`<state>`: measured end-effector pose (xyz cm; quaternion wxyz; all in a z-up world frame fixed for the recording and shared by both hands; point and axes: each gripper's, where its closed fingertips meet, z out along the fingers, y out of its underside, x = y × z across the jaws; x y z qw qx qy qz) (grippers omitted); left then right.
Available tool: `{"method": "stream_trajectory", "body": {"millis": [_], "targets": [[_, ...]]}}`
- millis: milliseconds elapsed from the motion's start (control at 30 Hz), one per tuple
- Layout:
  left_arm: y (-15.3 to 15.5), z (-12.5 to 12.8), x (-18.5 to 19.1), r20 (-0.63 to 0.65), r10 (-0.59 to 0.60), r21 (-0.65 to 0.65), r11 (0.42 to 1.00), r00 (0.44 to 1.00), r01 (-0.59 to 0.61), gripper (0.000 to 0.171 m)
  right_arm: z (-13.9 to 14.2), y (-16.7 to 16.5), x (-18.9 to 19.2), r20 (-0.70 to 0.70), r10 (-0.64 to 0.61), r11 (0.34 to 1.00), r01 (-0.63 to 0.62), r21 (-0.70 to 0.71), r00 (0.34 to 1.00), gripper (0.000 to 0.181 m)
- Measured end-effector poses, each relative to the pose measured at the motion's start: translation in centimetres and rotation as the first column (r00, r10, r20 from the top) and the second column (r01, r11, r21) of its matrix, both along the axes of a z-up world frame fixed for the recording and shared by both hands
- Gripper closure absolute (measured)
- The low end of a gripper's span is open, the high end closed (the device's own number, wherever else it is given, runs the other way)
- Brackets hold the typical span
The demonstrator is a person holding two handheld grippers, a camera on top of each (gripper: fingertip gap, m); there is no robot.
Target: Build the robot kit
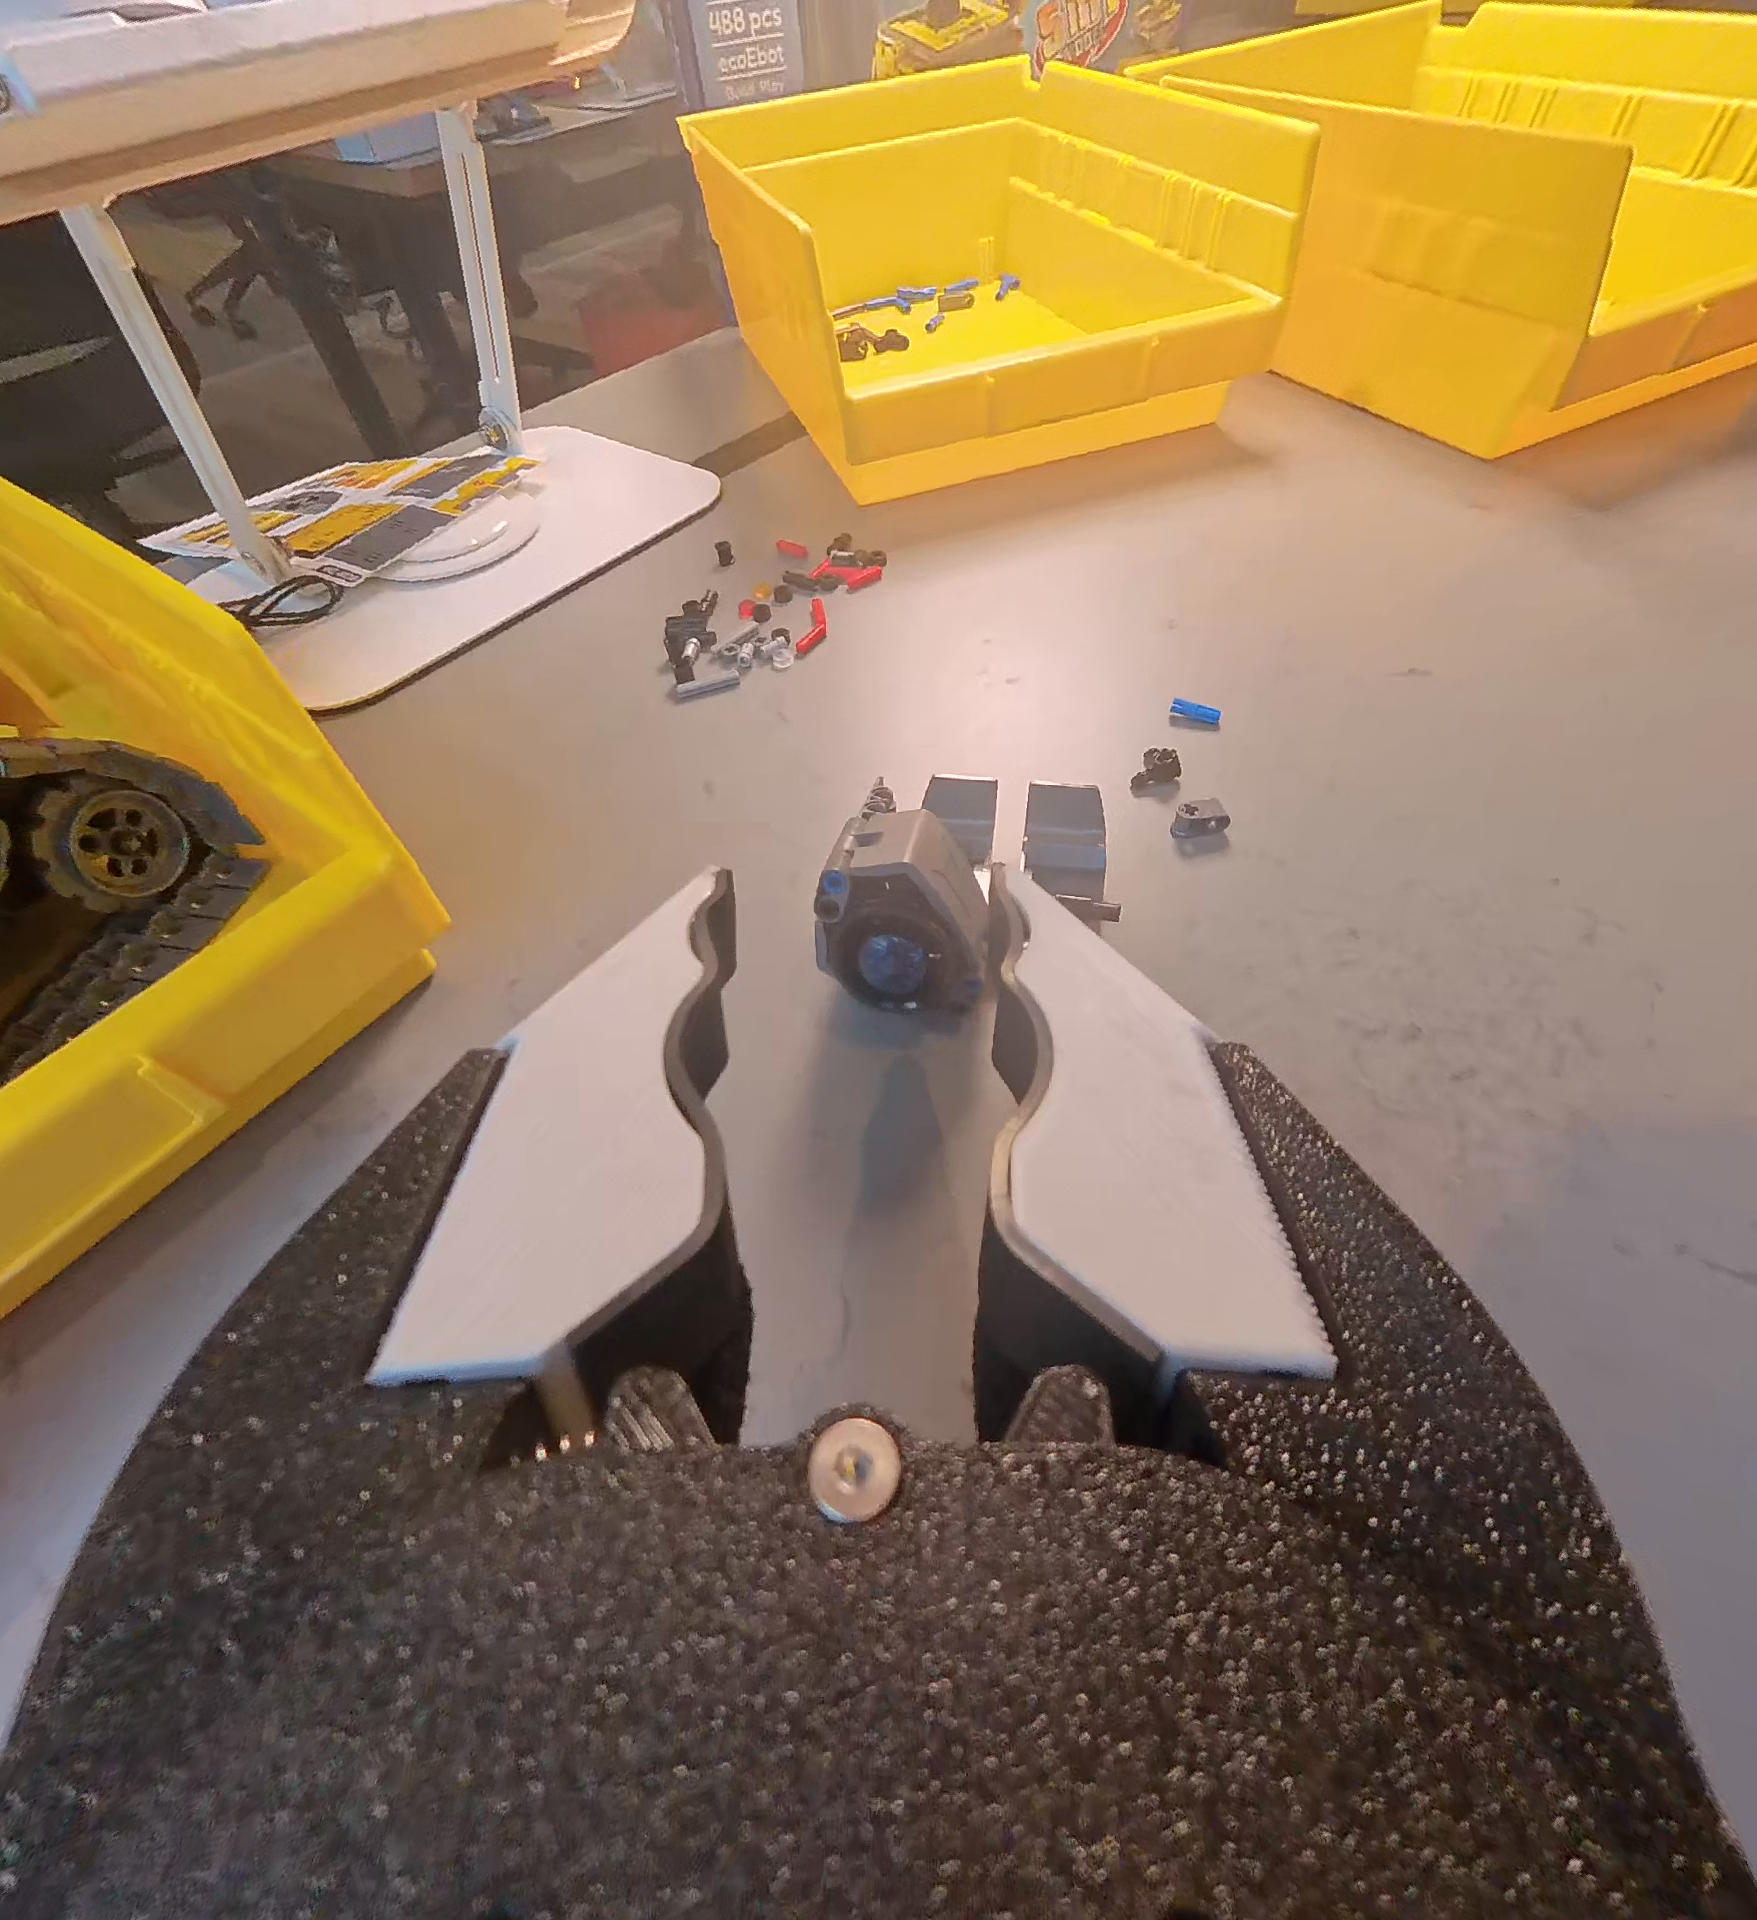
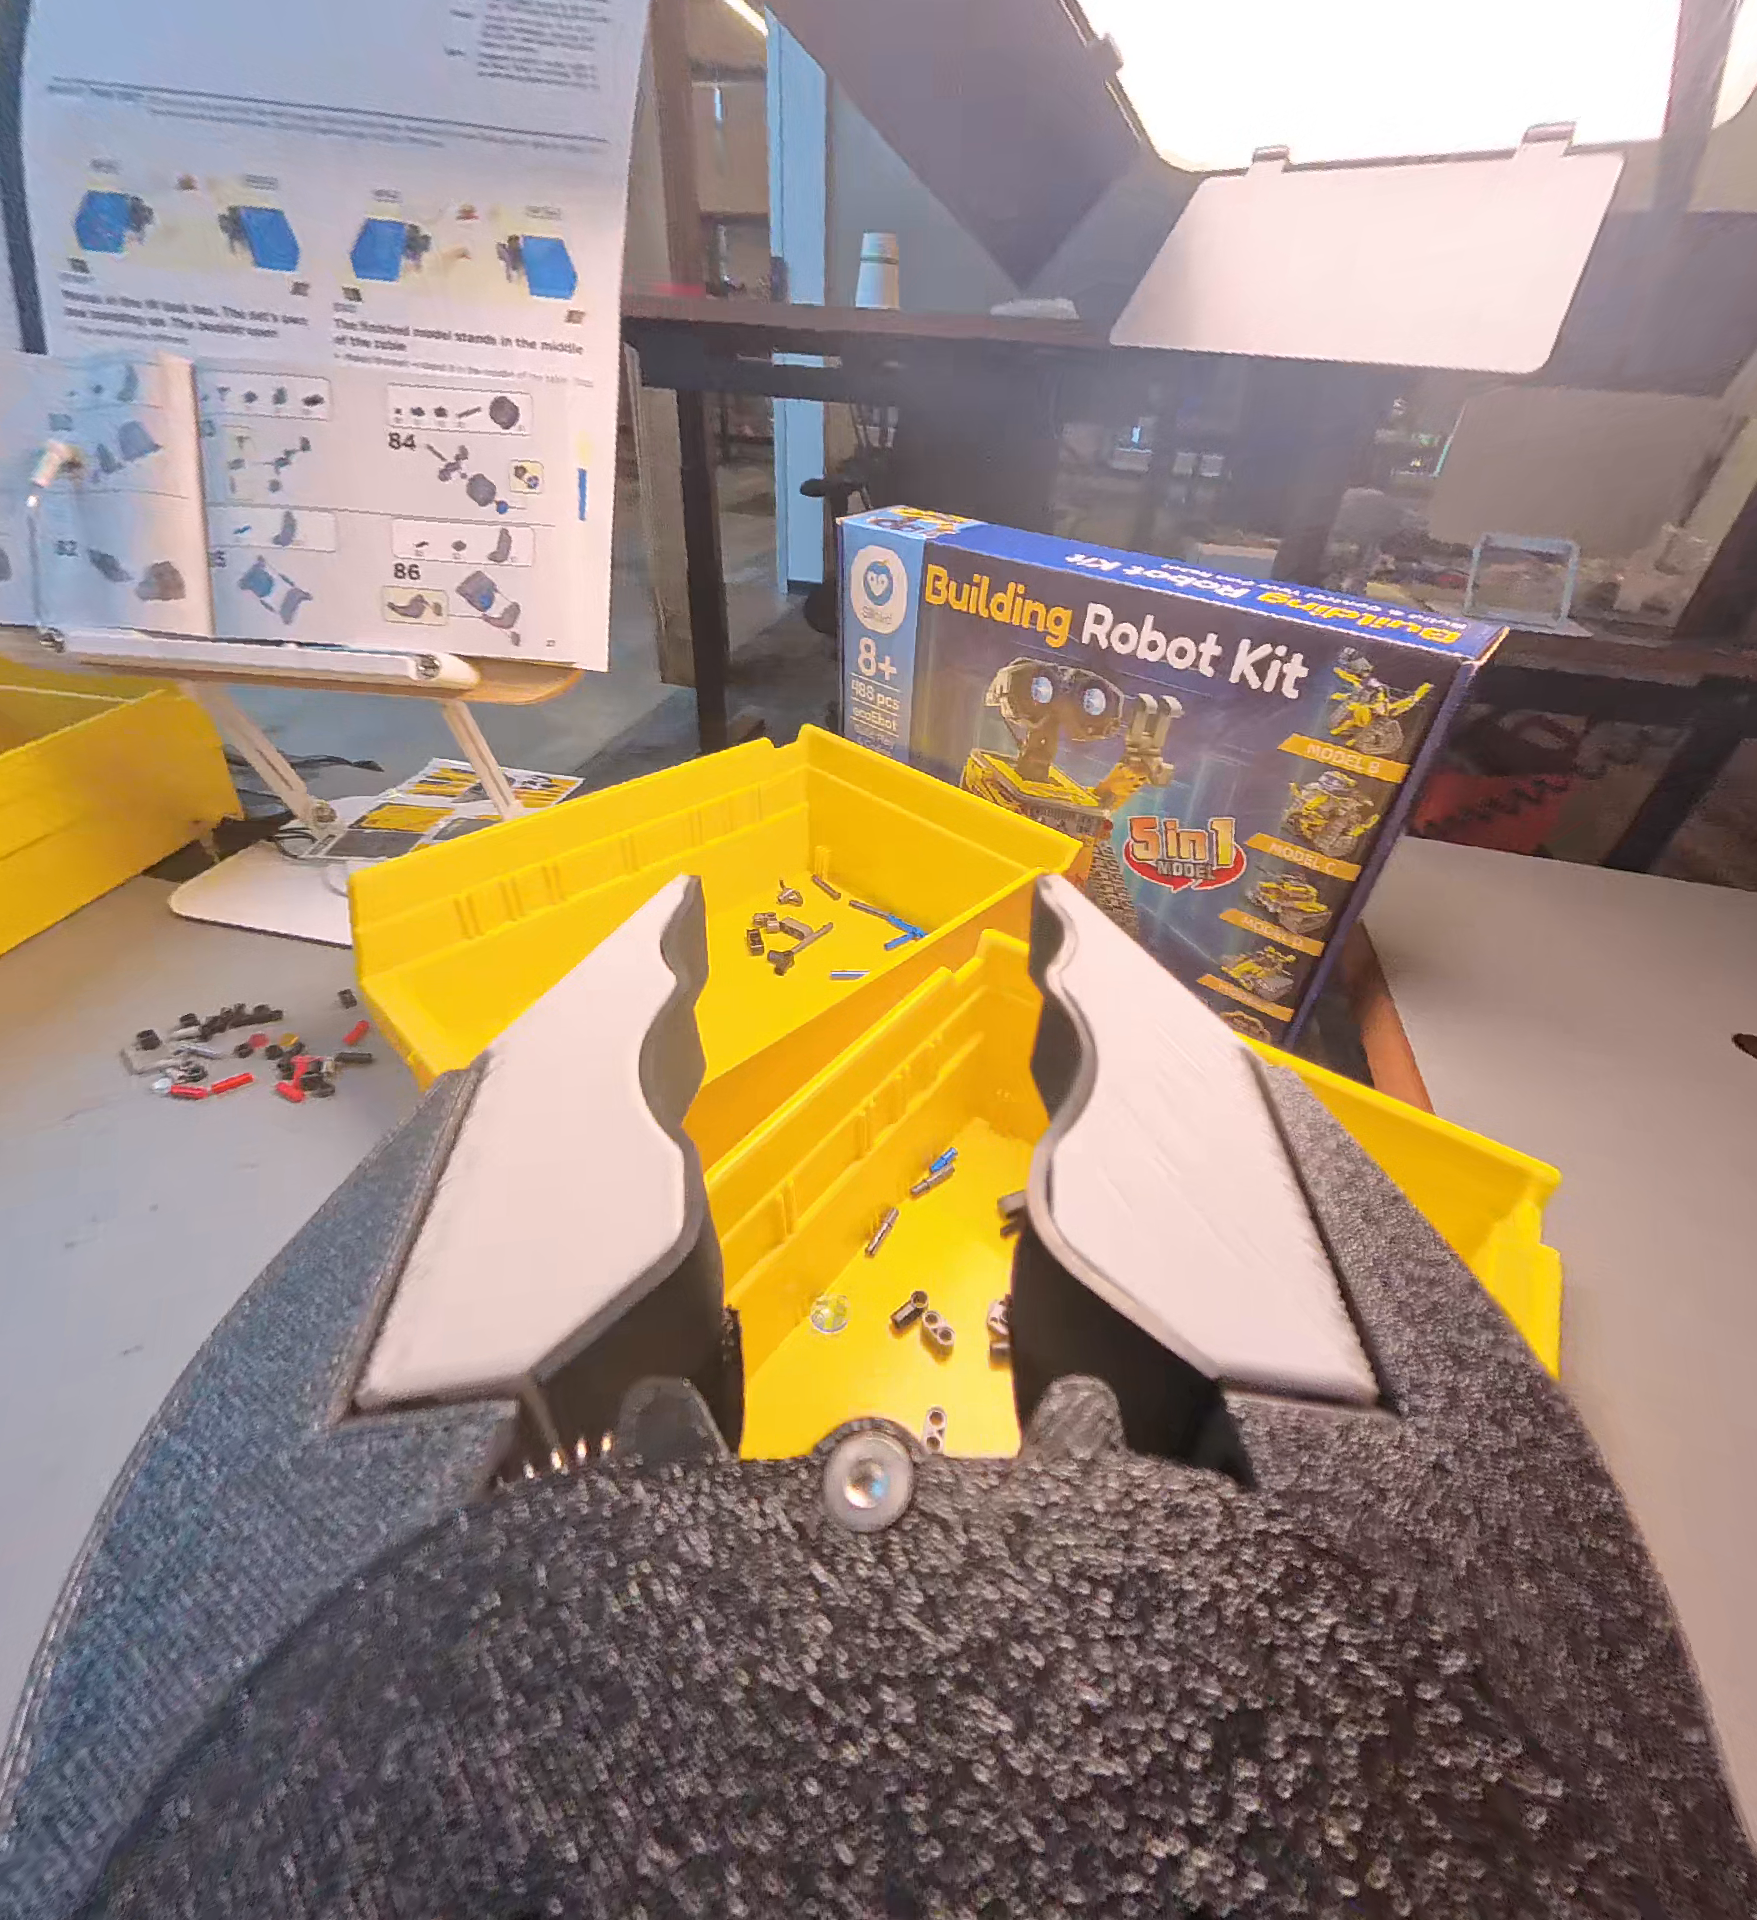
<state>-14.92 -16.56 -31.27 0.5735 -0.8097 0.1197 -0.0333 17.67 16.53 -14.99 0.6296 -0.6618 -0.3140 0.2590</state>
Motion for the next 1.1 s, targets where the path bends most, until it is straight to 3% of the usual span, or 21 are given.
{"method": "stream_trajectory", "body": {"millis": [100,200,233,433,500,600,733,900,1033,1100], "targets": [[0.0,0.0,-0.1,-0.005,0.006,0.001,1.0,1.0,-0.006,0.124,-0.3,0.4,-0.3,0.006,-0.005,1.0,0.005,0.004,1.0,0.126],[0.1,0.0,-0.2,-0.006,0.013,0.001,1.0,1.0,-0.013,0.124,-0.6,0.7,-0.2,0.03,-0.023,1.0,0.022,0.021,0.999,0.18],[0.1,0.0,-0.2,-0.006,0.014,0.002,1.0,1.0,-0.014,0.124,-0.7,0.8,-0.2,0.039,-0.025,0.999,0.024,0.025,0.999,0.181],[0.1,-0.1,-0.2,-0.01,0.012,-0.002,1.0,1.0,-0.012,0.124,-1.8,0.6,-1.4,0.08,0.007,1.0,-0.007,0.002,0.997,0.181],[0.1,-0.1,-0.1,-0.012,0.01,-0.003,1.0,1.0,-0.01,0.124,-1.9,0.6,-2.7,0.101,0.043,0.999,-0.043,-0.011,0.994,0.16],[0.1,-0.2,0.0,-0.015,0.005,-0.006,1.0,1.0,-0.005,0.124,-2.5,0.7,-6.6,0.18,0.157,0.987,-0.146,-0.072,0.971,0.132],[0.2,-0.3,0.1,-0.019,-0.004,-0.013,1.0,1.0,0.004,0.124,-4.6,2.5,-14.3,0.375,0.309,0.949,-0.259,-0.177,0.874,0.136],[0.1,-0.2,-0.2,-0.017,0.004,-0.01,1.0,1.0,-0.004,0.124,-11.7,8.9,-21.1,0.561,0.362,0.905,-0.136,-0.403,0.744,0.142],[-0.1,-0.1,-0.4,0.0,0.006,-0.002,1.0,1.0,-0.006,0.124,-16.6,13.7,-23.0,0.604,0.326,0.873,0.014,-0.488,0.727,0.144],[-0.2,0.0,-0.5,0.003,0.004,-0.001,1.0,1.0,-0.004,0.124,-18.2,14.6,-24.0,0.583,0.341,0.851,0.022,-0.525,0.737,0.147]]}}
